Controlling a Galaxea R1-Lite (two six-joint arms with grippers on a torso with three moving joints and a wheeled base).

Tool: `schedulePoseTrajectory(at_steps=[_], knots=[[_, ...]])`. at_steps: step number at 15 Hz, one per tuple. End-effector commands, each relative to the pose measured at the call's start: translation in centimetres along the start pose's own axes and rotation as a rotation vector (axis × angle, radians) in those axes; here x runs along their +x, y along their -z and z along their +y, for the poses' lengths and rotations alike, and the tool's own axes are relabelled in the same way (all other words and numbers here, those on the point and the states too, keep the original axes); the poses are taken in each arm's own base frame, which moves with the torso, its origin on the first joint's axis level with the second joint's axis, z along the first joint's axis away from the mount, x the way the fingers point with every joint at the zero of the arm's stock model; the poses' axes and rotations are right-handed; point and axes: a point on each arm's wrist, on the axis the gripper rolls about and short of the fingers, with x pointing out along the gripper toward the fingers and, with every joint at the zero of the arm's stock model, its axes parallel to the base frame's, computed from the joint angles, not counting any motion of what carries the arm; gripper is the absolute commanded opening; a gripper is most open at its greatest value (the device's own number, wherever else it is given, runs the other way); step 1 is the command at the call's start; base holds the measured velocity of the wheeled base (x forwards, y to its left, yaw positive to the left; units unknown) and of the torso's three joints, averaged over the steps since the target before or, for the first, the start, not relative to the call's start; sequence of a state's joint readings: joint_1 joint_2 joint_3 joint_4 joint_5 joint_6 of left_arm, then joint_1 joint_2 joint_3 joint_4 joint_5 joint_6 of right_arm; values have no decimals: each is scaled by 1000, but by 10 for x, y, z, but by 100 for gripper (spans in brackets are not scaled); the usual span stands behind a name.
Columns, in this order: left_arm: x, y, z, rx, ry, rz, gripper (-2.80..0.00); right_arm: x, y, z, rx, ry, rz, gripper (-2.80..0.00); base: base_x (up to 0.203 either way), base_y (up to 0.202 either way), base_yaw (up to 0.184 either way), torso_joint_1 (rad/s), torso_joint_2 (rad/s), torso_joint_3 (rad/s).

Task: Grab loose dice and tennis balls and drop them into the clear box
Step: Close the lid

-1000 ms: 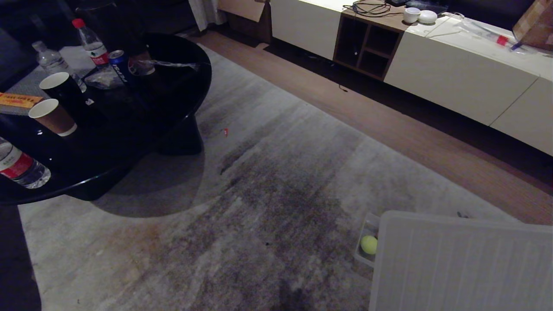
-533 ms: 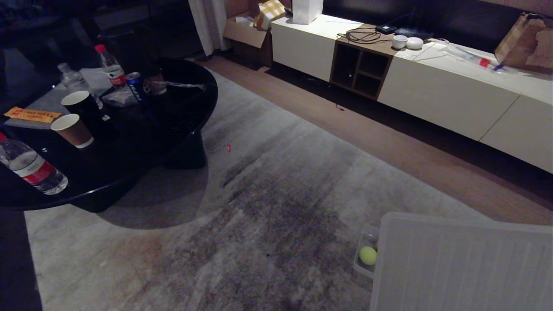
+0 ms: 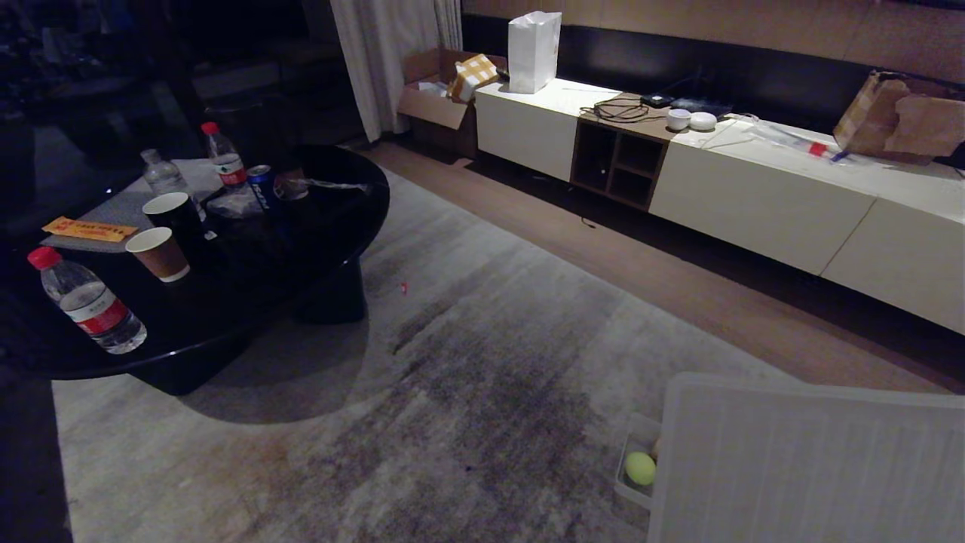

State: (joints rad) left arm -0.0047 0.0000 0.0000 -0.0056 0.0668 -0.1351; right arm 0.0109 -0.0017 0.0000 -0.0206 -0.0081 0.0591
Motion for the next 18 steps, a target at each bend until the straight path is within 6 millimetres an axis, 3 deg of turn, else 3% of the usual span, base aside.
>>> schedulePoseTrajectory(at_steps=[1,12,18], knots=[[0,0,0,-1,-1,2,-280,1,2,0,1,0,9,-280,0,0,0,7,-2,195],[0,1,0,51,9,8,-280,1,2,0,1,0,9,-280,0,0,0,3,2,206],[0,1,0,85,11,10,-280,1,2,0,-1,0,9,-280,0,0,0,3,2,57]])
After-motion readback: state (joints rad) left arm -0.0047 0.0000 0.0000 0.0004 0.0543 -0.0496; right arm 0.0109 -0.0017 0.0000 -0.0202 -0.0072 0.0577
